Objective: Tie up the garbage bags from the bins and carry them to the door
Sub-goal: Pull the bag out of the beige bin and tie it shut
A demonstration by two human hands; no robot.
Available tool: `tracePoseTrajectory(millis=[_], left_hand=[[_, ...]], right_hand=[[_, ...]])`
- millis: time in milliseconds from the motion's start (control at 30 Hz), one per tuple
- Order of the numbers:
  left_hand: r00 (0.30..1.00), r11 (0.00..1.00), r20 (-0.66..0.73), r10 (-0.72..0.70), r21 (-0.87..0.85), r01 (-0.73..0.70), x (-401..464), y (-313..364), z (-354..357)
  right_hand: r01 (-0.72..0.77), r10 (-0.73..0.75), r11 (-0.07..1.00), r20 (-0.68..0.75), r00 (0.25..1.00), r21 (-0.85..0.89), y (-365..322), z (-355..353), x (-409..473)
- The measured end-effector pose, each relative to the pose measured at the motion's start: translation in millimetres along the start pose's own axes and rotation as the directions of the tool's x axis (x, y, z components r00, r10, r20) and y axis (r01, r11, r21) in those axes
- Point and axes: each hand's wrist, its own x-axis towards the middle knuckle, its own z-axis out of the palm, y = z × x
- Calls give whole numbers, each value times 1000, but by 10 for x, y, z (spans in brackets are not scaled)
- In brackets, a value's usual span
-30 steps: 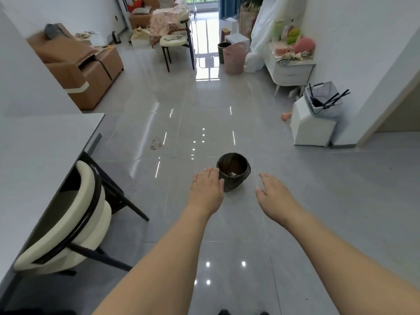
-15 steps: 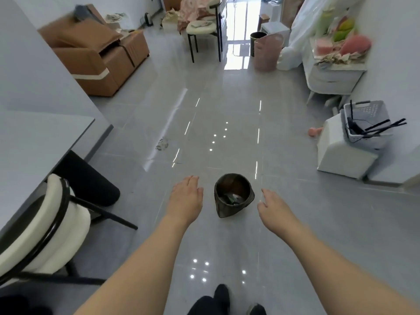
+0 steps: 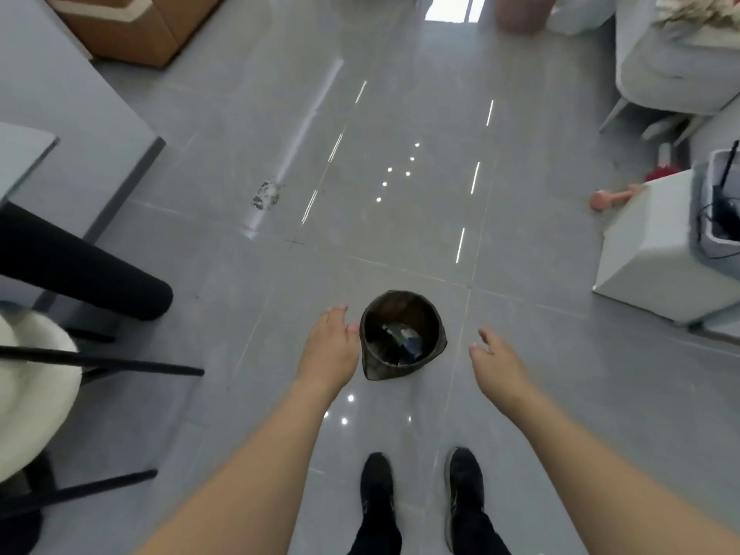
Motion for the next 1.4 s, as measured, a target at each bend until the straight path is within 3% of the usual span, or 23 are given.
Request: tracePoseTrajectory(millis=[133,233,300,400,467,533,667,833,1000,1133,1233,1300,1400], left_hand=[[980,971,-30,-195,-147,189,790,-629,980],[916,875,-29,-399,-309,372,1357,-1232,1846],[838,754,18,-546,-425,500,1669,-1627,2413],[683,443,248,-687,-603,664,1999,-2214,3170],[638,260,441,-631,-656,709,2143,-2539,3542],[656,183,515,-553,-692,698,2287,-2790,3826],[718,231,515,-468,-713,662,2412,-2997,4071],[756,300,494,-430,-711,636,2146,-2757,3760],[811,416,392,-434,-711,567,2105,-2514,3297],[853,472,341,-395,-721,507,2200,-2208,3073],[907,530,218,-359,-752,391,2290,-1963,3029],[939,512,79,-334,-821,251,2408,-1876,3042],[951,361,-40,-306,-930,77,2569,-1836,3037]], right_hand=[[-141,140,982,21,990,125,518,469,1335],[-272,271,912,49,961,308,1059,915,2292],[-352,336,841,114,935,412,1456,1249,2846],[-423,376,733,200,905,533,2033,1784,3518],[-428,358,677,239,902,599,2300,2132,3866],[-418,295,658,296,909,627,2475,2429,4116],[-347,159,609,319,934,713,2708,2717,4283],[-314,192,530,250,949,788,2595,2630,4059],[-239,371,604,-3,929,761,2420,2392,4002],[-148,331,591,-71,941,793,2261,2265,3982],[9,186,697,-193,964,717,2074,2201,3951],[133,56,725,-251,966,676,1892,2152,3953],[144,-6,578,-172,985,803,1609,2068,3970]])
